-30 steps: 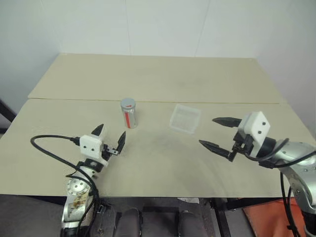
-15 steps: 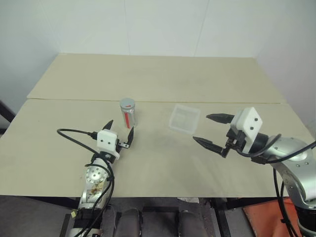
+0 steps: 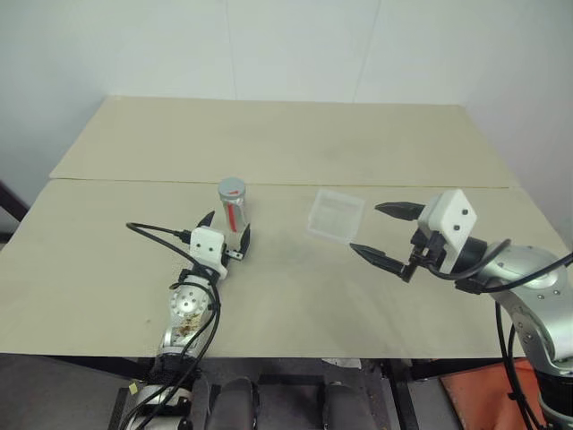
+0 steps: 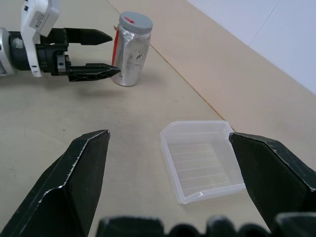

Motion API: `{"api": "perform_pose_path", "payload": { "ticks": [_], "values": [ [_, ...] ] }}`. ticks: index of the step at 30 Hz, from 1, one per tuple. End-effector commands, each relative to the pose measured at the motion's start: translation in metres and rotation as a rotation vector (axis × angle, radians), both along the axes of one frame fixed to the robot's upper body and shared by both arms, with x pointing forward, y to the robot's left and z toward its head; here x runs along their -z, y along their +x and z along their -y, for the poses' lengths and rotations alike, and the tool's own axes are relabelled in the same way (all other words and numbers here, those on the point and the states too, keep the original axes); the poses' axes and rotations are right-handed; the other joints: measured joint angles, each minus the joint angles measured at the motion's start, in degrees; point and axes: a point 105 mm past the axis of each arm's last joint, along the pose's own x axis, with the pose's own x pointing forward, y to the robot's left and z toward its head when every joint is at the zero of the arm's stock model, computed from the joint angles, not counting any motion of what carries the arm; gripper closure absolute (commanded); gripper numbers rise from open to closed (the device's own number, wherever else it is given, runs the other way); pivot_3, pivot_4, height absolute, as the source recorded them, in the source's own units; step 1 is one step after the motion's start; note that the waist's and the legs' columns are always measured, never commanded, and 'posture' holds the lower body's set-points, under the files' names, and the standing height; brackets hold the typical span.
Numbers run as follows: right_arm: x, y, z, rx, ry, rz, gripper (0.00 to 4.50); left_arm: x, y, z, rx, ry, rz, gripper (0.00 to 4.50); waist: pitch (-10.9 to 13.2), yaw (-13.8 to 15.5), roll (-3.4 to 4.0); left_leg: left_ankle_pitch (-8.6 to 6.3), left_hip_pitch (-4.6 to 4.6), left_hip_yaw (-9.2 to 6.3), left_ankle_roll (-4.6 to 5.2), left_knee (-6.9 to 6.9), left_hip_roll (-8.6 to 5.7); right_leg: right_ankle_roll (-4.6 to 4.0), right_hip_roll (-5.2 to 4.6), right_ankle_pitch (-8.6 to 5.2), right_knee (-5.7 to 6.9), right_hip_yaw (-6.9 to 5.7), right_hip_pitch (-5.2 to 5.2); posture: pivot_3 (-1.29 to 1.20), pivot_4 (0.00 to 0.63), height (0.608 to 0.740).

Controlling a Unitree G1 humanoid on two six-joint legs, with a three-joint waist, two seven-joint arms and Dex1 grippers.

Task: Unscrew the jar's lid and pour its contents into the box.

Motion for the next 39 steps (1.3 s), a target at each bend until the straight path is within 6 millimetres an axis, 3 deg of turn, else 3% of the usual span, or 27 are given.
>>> {"api": "perform_pose_path", "payload": {
  "ticks": [1, 22, 35, 39],
  "values": [
    [-0.013, -0.003, 0.001, 0.013, -0.010, 0.059, 0.00, -0.013, 0.006, 0.004, -0.004, -0.006, 0.055, 0.02, 0.0, 0.0, 0.00, 0.00, 0.00, 0.00, 0.00, 0.00, 0.00, 0.00, 0.00, 0.00, 0.00, 0.00, 0.00, 0.00, 0.150, 0.740],
    [-0.007, -0.007, 0.008, 0.063, -0.016, 0.046, 0.00, -0.017, 0.034, 0.016, -0.061, -0.021, 0.074, 0.02, 0.0, 0.0, -0.01, 0.00, -0.06, -0.01, 0.00, 0.00, -0.02, 0.05, 0.01, 0.02, -0.05, -0.02, -0.02, 0.00, 0.150, 0.740],
    [-0.004, -0.010, 0.005, 0.059, -0.012, 0.037, 0.00, -0.016, 0.034, 0.013, -0.097, -0.014, 0.085, 0.02, 0.0, 0.0, -0.01, 0.00, -0.01, 0.00, 0.00, 0.01, -0.03, 0.06, 0.01, 0.03, -0.02, -0.02, 0.01, 0.00, 0.150, 0.740],
    [-0.002, -0.009, 0.005, 0.057, -0.009, 0.032, 0.00, -0.015, 0.033, 0.015, -0.101, -0.017, 0.079, 0.99, 0.0, 0.0, -0.01, 0.00, -0.02, 0.00, 0.00, 0.01, -0.03, 0.06, 0.01, 0.03, -0.02, -0.01, 0.01, 0.00, 0.150, 0.740]
  ]
}}
